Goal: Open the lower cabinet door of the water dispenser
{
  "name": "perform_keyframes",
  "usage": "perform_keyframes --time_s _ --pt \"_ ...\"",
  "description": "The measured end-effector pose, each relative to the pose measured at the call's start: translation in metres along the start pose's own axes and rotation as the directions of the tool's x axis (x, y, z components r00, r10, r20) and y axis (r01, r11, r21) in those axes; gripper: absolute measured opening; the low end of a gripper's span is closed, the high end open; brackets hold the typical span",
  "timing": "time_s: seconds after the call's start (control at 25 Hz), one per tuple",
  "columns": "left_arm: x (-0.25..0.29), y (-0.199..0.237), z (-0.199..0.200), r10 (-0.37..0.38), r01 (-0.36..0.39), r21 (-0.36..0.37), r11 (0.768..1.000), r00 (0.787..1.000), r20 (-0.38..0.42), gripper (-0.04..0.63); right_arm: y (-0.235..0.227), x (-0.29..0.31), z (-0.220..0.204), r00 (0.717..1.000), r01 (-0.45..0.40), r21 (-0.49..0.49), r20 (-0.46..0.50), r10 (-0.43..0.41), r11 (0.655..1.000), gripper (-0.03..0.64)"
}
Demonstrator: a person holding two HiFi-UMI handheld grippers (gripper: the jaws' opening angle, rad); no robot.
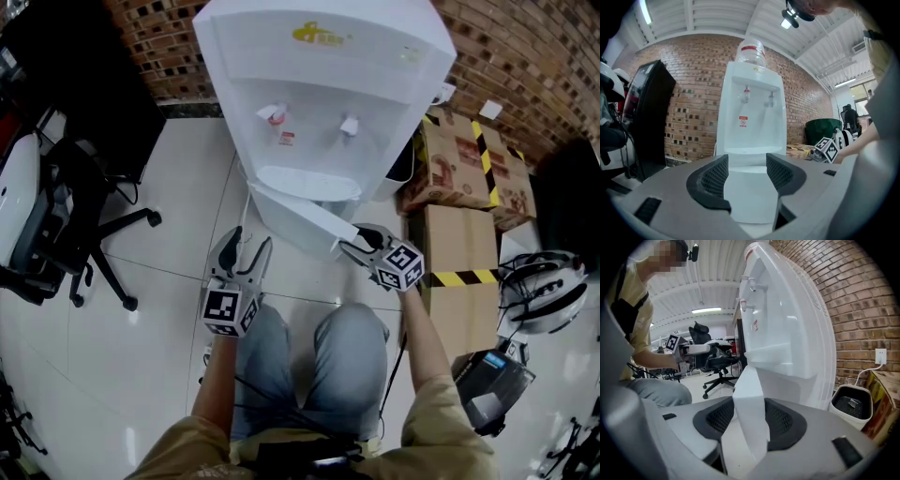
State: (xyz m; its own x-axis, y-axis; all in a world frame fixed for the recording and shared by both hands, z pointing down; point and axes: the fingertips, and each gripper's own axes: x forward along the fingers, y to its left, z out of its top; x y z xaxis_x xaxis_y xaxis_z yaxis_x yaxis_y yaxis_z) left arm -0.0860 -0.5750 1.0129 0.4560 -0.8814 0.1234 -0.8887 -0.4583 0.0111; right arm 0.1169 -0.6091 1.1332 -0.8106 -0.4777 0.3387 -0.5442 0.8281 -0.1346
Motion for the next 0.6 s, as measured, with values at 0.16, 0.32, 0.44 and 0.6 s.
perform_keyframes --time_s 0.16,0.32,0.44,0.6 --pt "-0.010 0.008 -0.005 0.026 -0.026 0.005 1.000 1.000 -0.010 0.232 0.045 0.031 0.008 0.992 -0.127 -0.089 -0.017 0.126 0.988 0.250" --pt "-0.029 0.024 -0.004 0.070 -0.070 0.001 0.998 0.998 -0.007 0.232 0.103 0.056 0.004 0.958 -0.282 -0.098 -0.079 0.276 0.954 0.348" --pt "-0.051 0.041 -0.004 0.120 -0.120 -0.012 0.993 0.993 -0.006 0.232 0.131 0.070 0.004 0.944 -0.326 -0.064 -0.084 0.321 0.943 0.383" --pt "-0.090 0.070 -0.007 0.208 -0.208 -0.022 0.978 0.978 -0.012 0.232 0.172 0.090 0.003 0.900 -0.417 -0.111 -0.193 0.392 0.902 0.401"
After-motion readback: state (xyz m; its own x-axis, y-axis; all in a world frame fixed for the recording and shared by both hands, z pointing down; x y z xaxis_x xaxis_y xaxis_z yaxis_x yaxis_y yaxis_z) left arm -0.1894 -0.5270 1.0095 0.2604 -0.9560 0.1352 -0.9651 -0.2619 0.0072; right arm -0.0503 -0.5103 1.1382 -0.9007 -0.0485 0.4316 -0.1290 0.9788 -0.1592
